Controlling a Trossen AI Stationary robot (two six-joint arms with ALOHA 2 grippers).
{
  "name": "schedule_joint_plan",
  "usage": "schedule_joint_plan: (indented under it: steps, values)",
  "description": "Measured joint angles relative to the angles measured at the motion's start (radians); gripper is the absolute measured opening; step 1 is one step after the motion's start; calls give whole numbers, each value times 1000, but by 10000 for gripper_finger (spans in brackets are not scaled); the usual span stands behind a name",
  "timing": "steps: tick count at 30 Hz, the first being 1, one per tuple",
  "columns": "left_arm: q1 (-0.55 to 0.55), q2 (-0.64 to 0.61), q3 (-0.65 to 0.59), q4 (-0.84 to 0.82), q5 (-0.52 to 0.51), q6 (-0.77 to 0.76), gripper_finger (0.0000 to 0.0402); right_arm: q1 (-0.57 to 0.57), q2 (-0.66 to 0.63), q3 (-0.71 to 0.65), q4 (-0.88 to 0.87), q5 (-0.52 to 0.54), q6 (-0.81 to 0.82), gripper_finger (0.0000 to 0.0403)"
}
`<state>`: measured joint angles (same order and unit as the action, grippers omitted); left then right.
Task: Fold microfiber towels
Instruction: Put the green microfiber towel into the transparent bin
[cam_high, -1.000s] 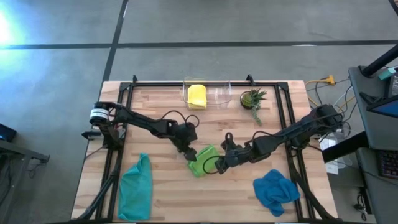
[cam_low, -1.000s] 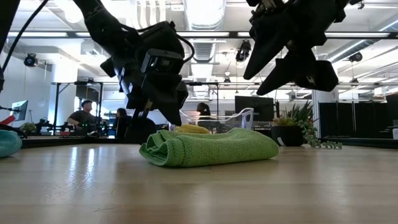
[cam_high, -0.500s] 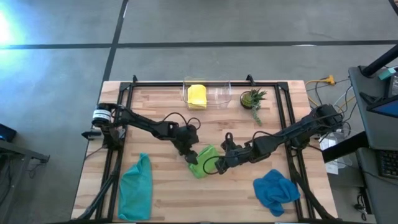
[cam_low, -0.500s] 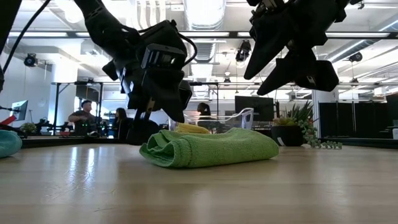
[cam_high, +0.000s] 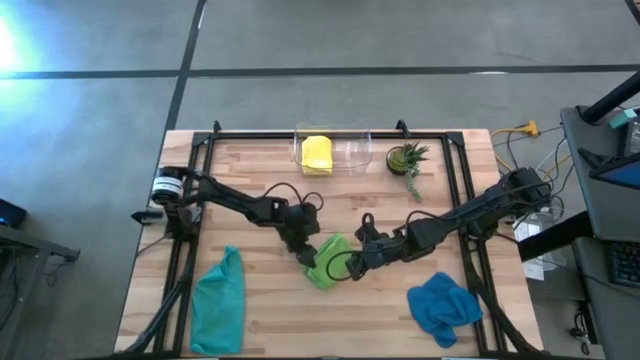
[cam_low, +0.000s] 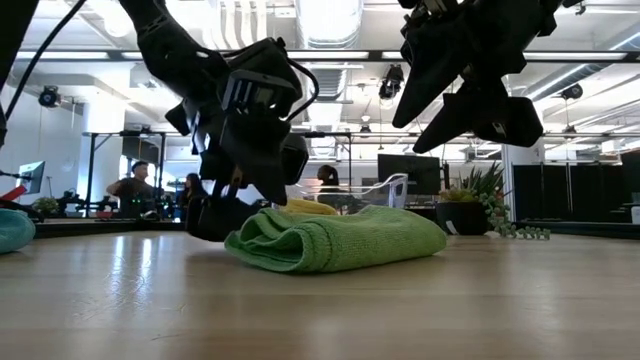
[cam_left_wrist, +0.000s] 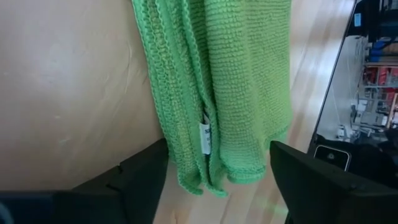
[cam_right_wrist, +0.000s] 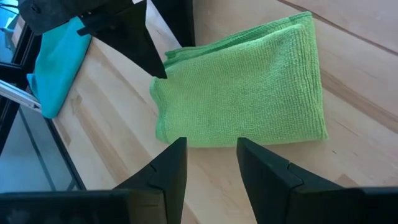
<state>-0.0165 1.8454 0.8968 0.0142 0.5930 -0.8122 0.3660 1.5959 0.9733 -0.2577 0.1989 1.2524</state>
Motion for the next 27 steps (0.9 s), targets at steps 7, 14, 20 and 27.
schedule_joint_plan:
  steps: [7,14,20,27]
  values:
    - [-2,1,-1,23,-7,-28,238,0,0,0,0,0,-5,137]
    - [-3,1,0,30,-29,-47,237,0,2,0,12,-30,-39,137]
    - [-3,1,-2,43,-36,-51,237,-4,52,0,95,-164,-93,137]
    - [-3,1,-4,54,-45,-75,237,-5,138,8,81,-210,-26,137]
